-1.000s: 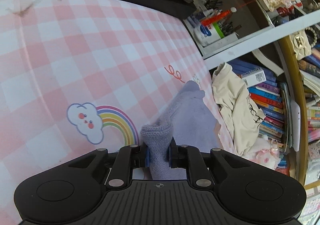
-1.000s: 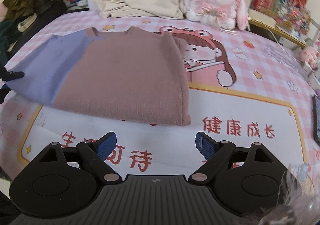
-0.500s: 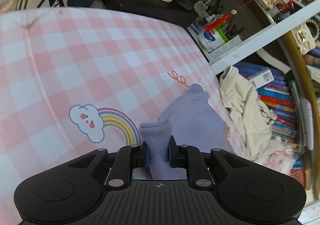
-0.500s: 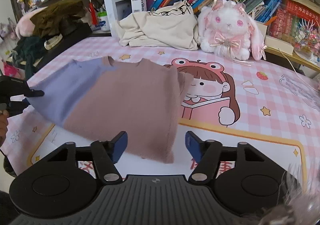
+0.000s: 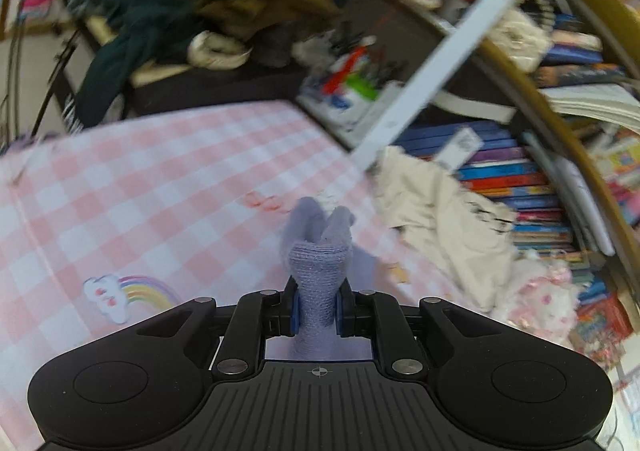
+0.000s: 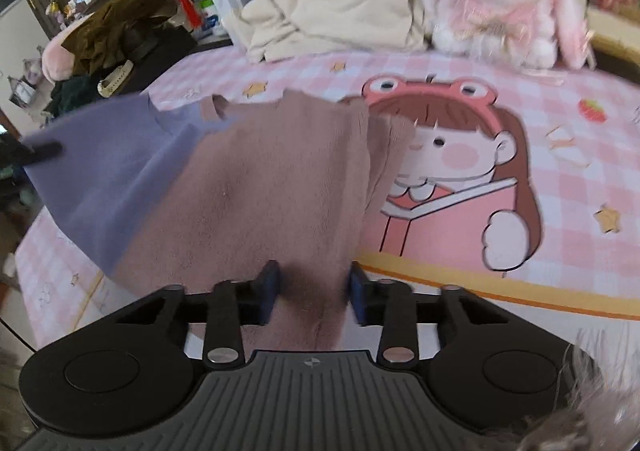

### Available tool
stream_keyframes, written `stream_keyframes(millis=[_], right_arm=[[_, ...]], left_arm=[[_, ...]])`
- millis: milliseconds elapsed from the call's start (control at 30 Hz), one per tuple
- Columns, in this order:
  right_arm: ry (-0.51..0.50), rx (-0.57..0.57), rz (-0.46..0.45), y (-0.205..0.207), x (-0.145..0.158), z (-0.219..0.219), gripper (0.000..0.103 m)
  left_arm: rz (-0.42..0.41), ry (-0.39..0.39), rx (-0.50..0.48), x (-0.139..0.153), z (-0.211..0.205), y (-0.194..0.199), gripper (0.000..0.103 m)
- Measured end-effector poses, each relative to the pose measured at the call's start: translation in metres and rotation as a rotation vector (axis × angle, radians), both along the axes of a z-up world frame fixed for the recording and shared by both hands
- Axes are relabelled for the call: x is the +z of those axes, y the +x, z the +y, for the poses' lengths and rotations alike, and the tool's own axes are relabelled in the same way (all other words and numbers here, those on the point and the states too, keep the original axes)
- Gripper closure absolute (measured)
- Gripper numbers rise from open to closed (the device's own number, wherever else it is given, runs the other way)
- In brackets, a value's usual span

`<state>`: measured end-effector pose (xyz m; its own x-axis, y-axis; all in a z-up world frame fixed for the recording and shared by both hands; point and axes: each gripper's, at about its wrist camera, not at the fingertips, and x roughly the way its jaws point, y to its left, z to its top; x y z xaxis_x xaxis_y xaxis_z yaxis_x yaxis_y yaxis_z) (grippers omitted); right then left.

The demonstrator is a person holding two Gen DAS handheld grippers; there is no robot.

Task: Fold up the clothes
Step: 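Fold the lavender side over the mauve side with the left gripper while the right gripper grasps the mauve edge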

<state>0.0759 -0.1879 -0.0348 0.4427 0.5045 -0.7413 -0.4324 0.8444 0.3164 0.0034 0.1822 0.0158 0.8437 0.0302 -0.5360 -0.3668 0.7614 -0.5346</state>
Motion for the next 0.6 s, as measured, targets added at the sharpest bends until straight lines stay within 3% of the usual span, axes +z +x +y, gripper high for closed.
stream_keyframes(millis=[133, 300, 400, 533, 600], right_arm=[[0.034, 0.026, 0.008, 0.009, -0.003, -0.006, 0.079], [0.093, 0.035, 0.040, 0.016, -0.006, -0.016, 0.079], [0.145, 0.032, 0.073, 0.020, -0.009, -0.025, 0.079], [0.235, 0.019, 0.153, 0.025, -0.013, -0.043, 0.079], [0.266, 0.015, 0.185, 0.026, -0.015, -0.051, 0.079]], left_arm=[[-0.068, 0.073, -0.098, 0.038, -0.044, 0.002, 0.089], [-0.069, 0.254, -0.260, 0.061, -0.128, 0.009, 0.089], [0.002, 0.385, -0.384, 0.044, -0.184, 0.013, 0.085], [0.166, 0.497, -0.651, -0.008, -0.249, 0.019, 0.065], [0.241, 0.560, -0.710, -0.029, -0.268, 0.021, 0.058]])
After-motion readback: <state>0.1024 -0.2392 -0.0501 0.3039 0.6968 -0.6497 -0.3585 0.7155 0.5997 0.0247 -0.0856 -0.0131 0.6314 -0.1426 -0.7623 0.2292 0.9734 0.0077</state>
